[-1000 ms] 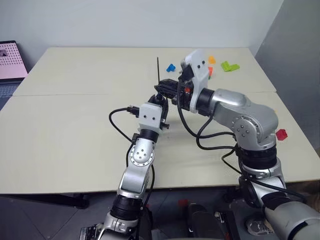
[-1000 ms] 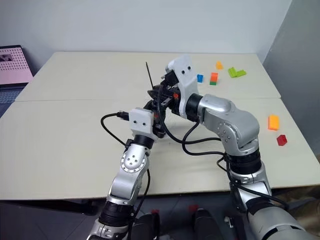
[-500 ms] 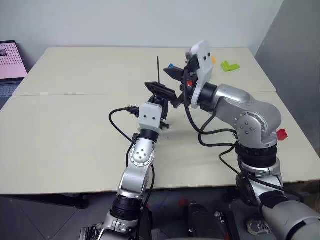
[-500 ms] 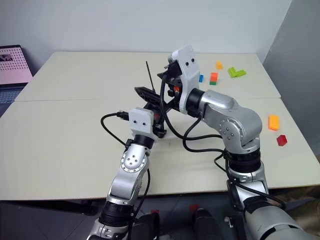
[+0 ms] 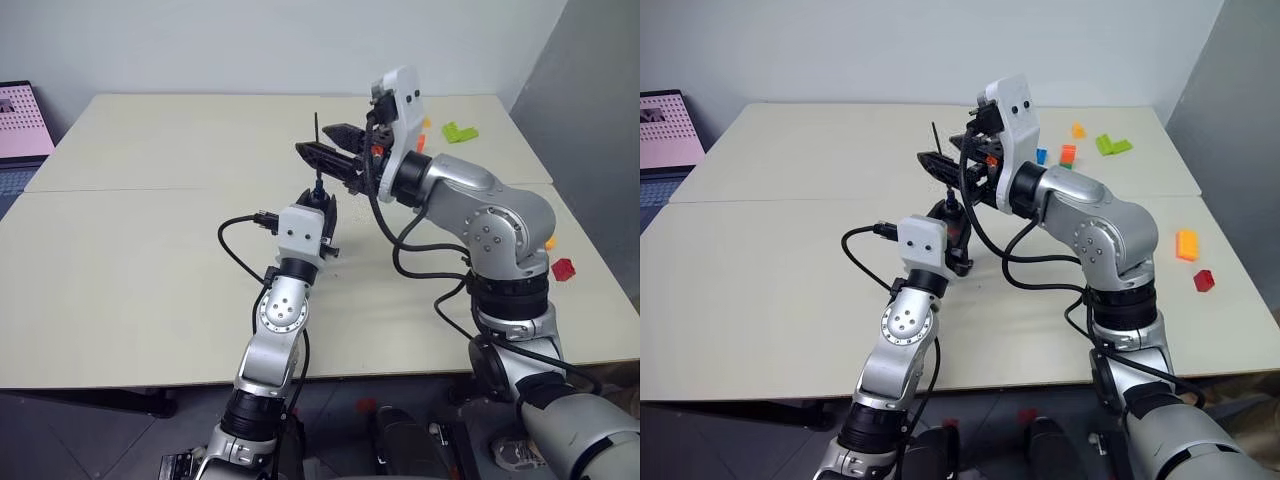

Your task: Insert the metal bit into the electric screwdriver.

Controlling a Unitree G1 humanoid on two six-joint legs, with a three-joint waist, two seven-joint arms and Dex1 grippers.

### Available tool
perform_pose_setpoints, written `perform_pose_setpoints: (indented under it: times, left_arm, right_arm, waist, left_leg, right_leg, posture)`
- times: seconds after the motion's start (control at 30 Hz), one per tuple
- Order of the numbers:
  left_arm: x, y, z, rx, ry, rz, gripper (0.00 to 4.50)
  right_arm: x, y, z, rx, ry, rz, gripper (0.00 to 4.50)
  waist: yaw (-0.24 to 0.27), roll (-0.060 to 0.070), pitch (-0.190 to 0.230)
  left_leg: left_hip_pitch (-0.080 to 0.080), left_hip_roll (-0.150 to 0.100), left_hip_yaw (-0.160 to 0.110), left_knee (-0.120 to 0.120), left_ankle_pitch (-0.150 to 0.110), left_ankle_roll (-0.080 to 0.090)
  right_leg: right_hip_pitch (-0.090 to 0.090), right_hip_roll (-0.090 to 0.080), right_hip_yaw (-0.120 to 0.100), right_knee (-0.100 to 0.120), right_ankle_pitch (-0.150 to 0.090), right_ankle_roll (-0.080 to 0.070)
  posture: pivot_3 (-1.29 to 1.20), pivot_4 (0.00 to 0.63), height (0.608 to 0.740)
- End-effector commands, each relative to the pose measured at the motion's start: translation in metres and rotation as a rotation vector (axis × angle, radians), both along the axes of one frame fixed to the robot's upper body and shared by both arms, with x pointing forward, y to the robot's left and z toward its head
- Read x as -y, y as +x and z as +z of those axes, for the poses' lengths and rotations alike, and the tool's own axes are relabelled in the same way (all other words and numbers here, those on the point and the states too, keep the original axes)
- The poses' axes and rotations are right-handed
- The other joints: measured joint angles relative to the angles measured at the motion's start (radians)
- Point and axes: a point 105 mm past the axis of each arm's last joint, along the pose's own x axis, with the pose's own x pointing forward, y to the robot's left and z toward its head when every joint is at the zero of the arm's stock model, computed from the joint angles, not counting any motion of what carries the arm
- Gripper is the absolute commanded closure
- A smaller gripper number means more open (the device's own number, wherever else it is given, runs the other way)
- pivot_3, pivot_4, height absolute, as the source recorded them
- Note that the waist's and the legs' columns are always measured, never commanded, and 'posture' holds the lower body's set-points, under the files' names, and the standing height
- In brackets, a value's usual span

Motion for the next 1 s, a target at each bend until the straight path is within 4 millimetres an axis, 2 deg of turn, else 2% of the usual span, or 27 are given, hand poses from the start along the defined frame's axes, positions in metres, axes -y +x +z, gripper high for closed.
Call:
perform_pose_setpoints:
  times: [0.03, 0.27, 0.67, 1.0]
  left_arm:
    - [-0.005, 0.000, -0.001, -0.002, 0.008, 0.023, 2.86]
    - [-0.005, 0.000, -0.001, -0.001, 0.009, 0.024, 2.86]
    - [-0.005, 0.000, 0.000, 0.000, 0.010, 0.026, 2.86]
    - [-0.003, 0.000, -0.002, -0.005, 0.019, 0.019, 2.86]
  right_arm:
    - [-0.003, -0.005, 0.012, 0.062, 0.006, 0.014, 2.64]
    - [-0.005, -0.008, 0.006, 0.048, -0.008, 0.031, 4.43]
    - [-0.008, -0.012, -0.002, 0.046, -0.026, 0.056, 4.50]
    - [-0.015, -0.020, -0.008, 0.070, -0.128, 0.105, 4.50]
  waist:
    - [0.000, 0.000, 0.000]
    - [0.000, 0.000, 0.000]
    - [-0.001, 0.000, 0.000]
    - [0.000, 0.000, 0.000]
  left_leg:
    - [0.000, 0.000, 0.000, 0.000, 0.000, 0.000]
    - [0.000, 0.000, 0.000, 0.000, 0.000, 0.000]
    - [0.000, 0.000, 0.000, 0.000, 0.000, 0.000]
    - [0.000, 0.000, 0.000, 0.000, 0.000, 0.000]
  right_leg:
    - [0.000, 0.000, 0.000, 0.000, 0.000, 0.000]
    - [0.000, 0.000, 0.000, 0.000, 0.000, 0.000]
    - [0.000, 0.000, 0.000, 0.000, 0.000, 0.000]
    - [0.000, 0.000, 0.000, 0.001, 0.000, 0.000]
  posture:
    - [0.00, 0.150, 0.740]
    - [0.00, 0.150, 0.740]
    - [0.00, 0.150, 0.740]
    - [0.00, 0.150, 0.740]
